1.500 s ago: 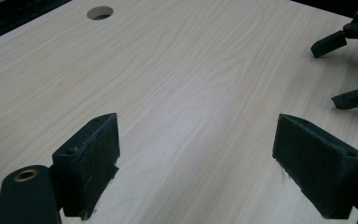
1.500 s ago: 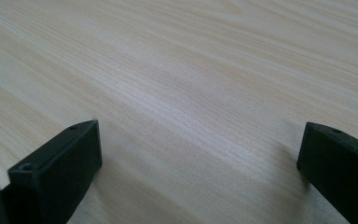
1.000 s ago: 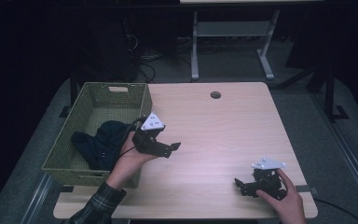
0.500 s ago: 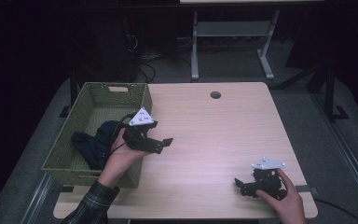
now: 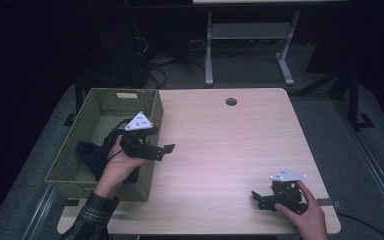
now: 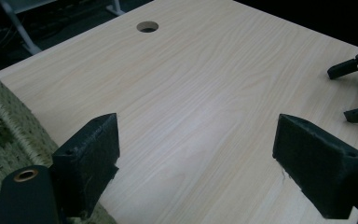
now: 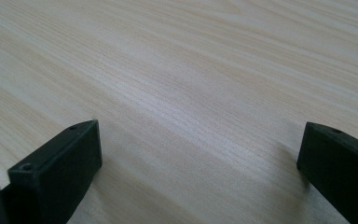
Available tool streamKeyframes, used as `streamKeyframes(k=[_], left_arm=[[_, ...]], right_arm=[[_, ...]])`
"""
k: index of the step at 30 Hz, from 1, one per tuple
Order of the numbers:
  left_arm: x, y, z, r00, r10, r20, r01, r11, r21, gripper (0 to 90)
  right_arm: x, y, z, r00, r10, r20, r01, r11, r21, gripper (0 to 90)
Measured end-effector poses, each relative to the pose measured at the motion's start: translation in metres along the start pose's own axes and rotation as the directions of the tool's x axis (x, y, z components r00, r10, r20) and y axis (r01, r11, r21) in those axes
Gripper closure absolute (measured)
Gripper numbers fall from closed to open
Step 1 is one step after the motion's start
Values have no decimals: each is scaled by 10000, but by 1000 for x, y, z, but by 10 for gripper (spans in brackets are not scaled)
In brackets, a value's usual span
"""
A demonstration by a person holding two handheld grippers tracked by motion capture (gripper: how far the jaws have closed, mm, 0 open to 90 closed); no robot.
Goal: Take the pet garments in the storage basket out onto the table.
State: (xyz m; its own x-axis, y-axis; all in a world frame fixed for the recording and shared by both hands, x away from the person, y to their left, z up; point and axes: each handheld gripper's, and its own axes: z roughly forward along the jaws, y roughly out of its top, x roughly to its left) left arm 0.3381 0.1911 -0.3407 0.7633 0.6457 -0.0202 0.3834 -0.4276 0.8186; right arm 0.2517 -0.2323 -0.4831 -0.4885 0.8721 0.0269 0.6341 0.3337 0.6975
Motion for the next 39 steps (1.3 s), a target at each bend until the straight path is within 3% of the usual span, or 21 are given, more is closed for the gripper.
streamKeyframes(k=[18,39], left_arm=[[27,-11,-22,9979,-447,-460,445,9990,-49,144],[56,-30,-48,9894,-877,-1158,871,9962,-98,143]], right_arm=[[0,0,0,10000,29,-1,-29,10000,-6,0],[0,0,0,10000,27,-5,-27,10000,-3,0]])
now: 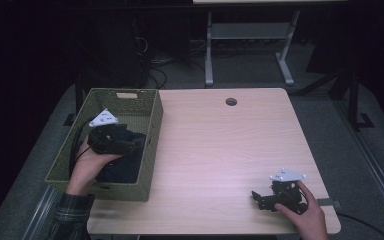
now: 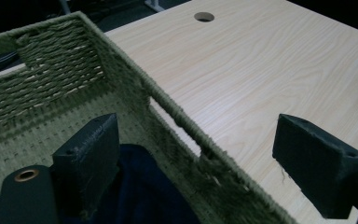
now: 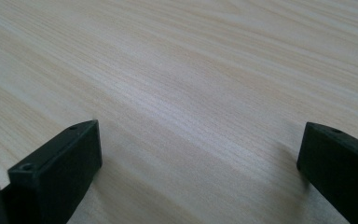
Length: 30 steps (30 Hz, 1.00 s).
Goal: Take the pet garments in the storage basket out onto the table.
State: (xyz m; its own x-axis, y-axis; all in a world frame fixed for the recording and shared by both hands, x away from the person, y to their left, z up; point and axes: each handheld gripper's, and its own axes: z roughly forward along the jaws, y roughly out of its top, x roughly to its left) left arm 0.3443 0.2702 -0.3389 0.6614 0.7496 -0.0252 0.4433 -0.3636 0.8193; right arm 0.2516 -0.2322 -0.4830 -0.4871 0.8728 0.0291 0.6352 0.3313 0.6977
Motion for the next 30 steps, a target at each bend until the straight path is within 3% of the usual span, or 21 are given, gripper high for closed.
streamKeyframes(k=[9,20,30], left_arm=[[12,-11,-6,9995,-175,-276,181,9997,193,143],[34,-28,-4,9960,-325,-838,392,9960,801,143],[44,-41,6,9964,-192,-828,318,9877,1534,143]], right_arm=[[0,0,0,10000,0,2,0,10000,-2,0],[0,0,0,10000,-1,2,1,10000,0,0],[0,0,0,10000,-3,2,3,10000,-2,0]])
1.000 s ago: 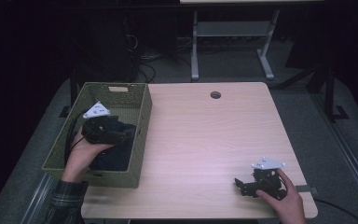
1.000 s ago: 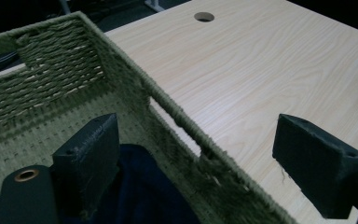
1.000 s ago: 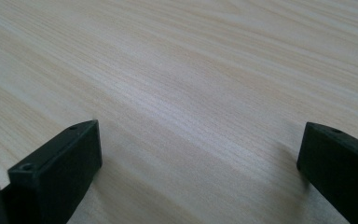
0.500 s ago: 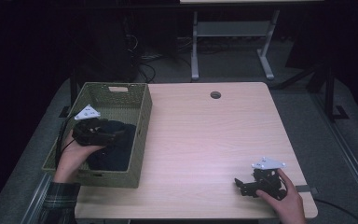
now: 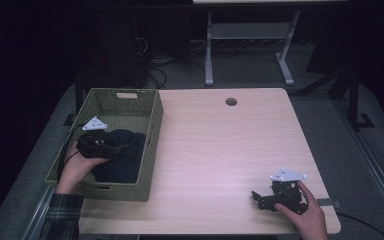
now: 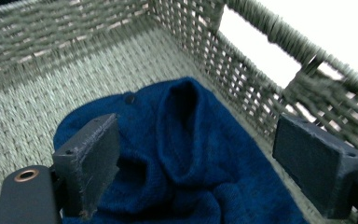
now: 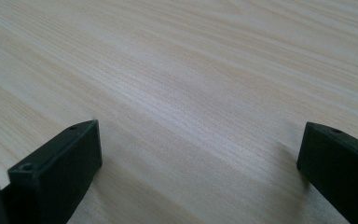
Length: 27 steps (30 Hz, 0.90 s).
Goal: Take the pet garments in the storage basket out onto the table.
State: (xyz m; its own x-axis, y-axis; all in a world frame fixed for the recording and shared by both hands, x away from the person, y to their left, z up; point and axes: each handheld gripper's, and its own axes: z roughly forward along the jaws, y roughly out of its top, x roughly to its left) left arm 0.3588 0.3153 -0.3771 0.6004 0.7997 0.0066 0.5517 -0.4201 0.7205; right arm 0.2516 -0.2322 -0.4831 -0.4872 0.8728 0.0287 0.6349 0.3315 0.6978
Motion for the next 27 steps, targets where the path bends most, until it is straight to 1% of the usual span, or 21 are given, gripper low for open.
streamKeyframes(k=[3,4,6,8,9,10,11,12,13,14,15,16,17,19,20,22,23,24,25,26,27], left_arm=[[2,-3,4,10000,-24,-33,25,9996,277,142],[3,-4,6,10000,41,-41,-39,9993,373,143],[3,-6,9,10000,-79,17,78,9987,513,142],[4,-7,10,9999,-99,60,95,9981,606,142],[5,-9,13,9997,-221,52,216,9965,807,142],[5,-9,13,9997,-221,52,216,9965,807,142],[6,-10,15,9997,-207,101,197,9950,975,142],[6,-11,18,9991,-347,246,318,9933,1110,142],[7,-12,20,9988,-393,291,353,9911,1281,142],[7,-12,22,9990,-363,261,321,9886,1473,142],[7,-12,22,9990,-363,261,321,9886,1473,142],[6,-13,24,9991,-364,236,320,9858,1649,142],[6,-14,27,9988,-378,321,313,9827,1827,142],[5,-14,30,9990,-286,337,212,9794,2010,142],[5,-14,30,9990,-286,337,212,9794,2010,142],[4,-15,32,9990,-266,351,182,9755,2195,142],[3,-15,34,9993,-225,288,153,9733,2290,142],[2,-16,36,9998,-90,205,36,9681,2507,142],[1,-17,39,9998,-104,188,50,9636,2675,142],[1,-17,39,9998,-104,188,50,9636,2675,142],[-1,-17,43,10000,8,91,-35,9529,3032,142]], right_arm=[[0,0,0,10000,13,-2,-13,10000,1,0],[0,0,0,10000,2,-1,-2,10000,1,0],[0,0,0,10000,8,-1,-8,10000,-2,0],[0,0,0,10000,2,0,-2,10000,0,0],[0,0,0,10000,4,0,-4,10000,1,0],[0,0,0,10000,4,0,-4,10000,1,0],[0,0,0,10000,9,-2,-9,10000,0,0],[0,0,0,10000,6,-2,-6,10000,0,0],[0,0,0,10000,3,-2,-3,10000,2,0],[0,0,0,10000,1,-1,-1,10000,0,0],[0,0,0,10000,1,-1,-1,10000,0,0],[0,0,0,10000,2,-1,-2,10000,-1,0],[0,0,0,10000,-14,3,14,10000,1,0],[0,0,0,10000,-12,1,12,10000,3,0],[0,0,0,10000,-12,1,12,10000,3,0],[0,0,0,10000,-2,0,2,10000,0,0],[0,0,0,10000,-14,2,14,10000,0,0],[0,0,0,10000,-11,1,11,10000,3,0],[0,0,0,10000,-15,1,15,10000,1,0],[0,0,0,10000,-15,1,15,10000,1,0],[0,0,0,10000,-14,1,14,10000,1,0]])
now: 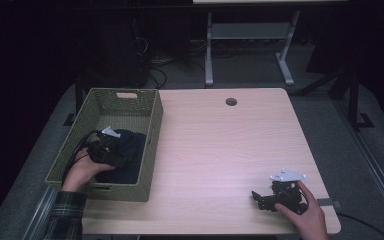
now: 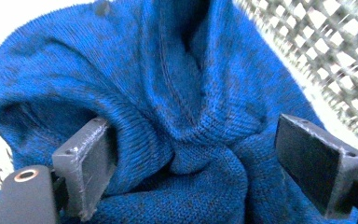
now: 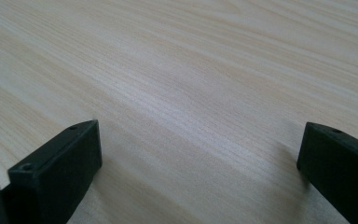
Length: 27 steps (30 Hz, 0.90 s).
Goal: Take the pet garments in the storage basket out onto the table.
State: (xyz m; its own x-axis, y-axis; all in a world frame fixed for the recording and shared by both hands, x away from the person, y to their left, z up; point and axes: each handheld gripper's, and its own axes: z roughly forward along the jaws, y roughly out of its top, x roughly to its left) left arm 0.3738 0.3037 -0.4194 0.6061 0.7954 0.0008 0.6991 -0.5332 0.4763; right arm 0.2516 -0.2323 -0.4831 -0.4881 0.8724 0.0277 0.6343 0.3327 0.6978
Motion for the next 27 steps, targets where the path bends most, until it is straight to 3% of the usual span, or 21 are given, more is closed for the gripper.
streamKeyframes(k=[3,11,14,16,19,22,27], left_arm=[[-2,1,6,9998,154,-147,-147,9988,457,142],[-4,1,10,9995,184,-257,-158,9951,973,154],[-4,1,8,9994,281,-226,-252,9928,1175,332],[-4,1,7,9999,140,-102,-128,9935,1131,470],[-3,2,5,10000,-68,-59,74,9939,1098,588],[-2,3,3,9998,-206,28,201,9938,1092,624],[5,4,-9,9968,-677,427,671,9976,167,645]], right_arm=[[0,0,0,10000,6,0,-6,10000,1,0],[0,0,0,10000,0,2,0,10000,3,0],[0,0,0,10000,11,-2,-11,10000,1,0],[0,0,0,10000,5,-1,-5,10000,-1,0],[0,0,0,10000,-3,2,3,10000,-1,0],[0,0,0,10000,12,0,-12,10000,-2,0],[0,0,0,10000,16,-2,-16,10000,0,0]])
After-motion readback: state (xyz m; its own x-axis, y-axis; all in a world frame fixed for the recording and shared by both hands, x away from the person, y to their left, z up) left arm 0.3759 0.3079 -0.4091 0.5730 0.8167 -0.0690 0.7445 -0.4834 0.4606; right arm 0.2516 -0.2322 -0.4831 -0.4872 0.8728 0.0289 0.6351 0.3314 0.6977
